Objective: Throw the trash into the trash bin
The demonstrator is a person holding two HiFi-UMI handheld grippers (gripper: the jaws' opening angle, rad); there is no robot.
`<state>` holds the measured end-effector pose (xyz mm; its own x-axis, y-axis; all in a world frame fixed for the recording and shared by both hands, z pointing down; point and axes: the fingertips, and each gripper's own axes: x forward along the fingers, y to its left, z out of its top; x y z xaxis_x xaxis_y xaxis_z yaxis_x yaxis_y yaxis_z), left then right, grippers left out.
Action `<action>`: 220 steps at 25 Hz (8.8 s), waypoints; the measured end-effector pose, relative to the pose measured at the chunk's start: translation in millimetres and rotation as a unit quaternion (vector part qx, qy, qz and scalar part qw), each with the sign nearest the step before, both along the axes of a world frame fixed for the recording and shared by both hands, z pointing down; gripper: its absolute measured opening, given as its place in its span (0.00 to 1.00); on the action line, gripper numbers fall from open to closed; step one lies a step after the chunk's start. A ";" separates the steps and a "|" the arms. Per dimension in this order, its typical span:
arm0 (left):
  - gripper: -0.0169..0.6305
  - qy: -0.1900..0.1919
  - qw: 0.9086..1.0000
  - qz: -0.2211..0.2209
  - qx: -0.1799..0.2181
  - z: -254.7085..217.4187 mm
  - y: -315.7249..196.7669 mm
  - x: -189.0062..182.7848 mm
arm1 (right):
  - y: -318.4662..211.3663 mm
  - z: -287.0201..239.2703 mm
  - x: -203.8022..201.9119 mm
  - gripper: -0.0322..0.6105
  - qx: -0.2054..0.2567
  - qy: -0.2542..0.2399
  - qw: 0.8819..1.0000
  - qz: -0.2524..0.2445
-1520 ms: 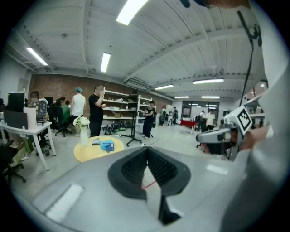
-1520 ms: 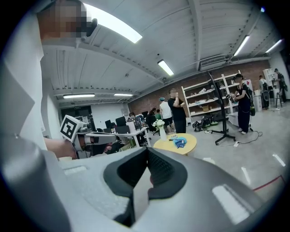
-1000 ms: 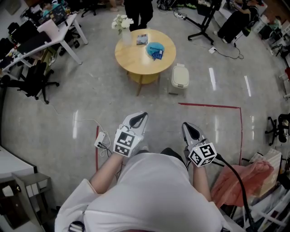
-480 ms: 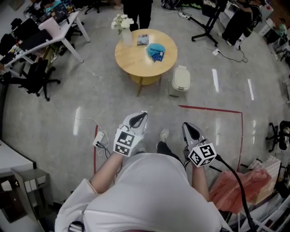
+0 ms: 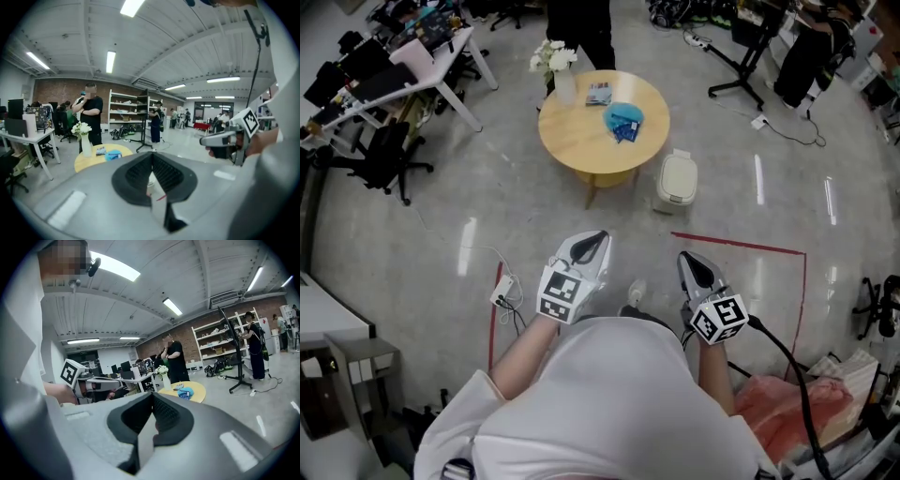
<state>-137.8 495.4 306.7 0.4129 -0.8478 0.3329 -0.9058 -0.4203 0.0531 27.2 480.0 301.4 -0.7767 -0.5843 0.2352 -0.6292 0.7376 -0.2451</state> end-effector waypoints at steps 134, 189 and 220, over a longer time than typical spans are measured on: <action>0.04 -0.063 0.983 -0.016 -0.170 367.9 -381.2 32.0 | -426.7 487.0 40.2 0.05 -0.251 0.147 0.954 0.067; 0.04 -0.061 0.970 0.036 -0.232 537.4 -336.6 77.5 | -420.4 767.7 73.3 0.05 -0.336 0.263 0.898 0.110; 0.04 -0.006 0.982 0.006 -0.191 428.4 -348.3 76.2 | -425.7 591.7 64.0 0.05 -0.331 0.180 0.918 0.122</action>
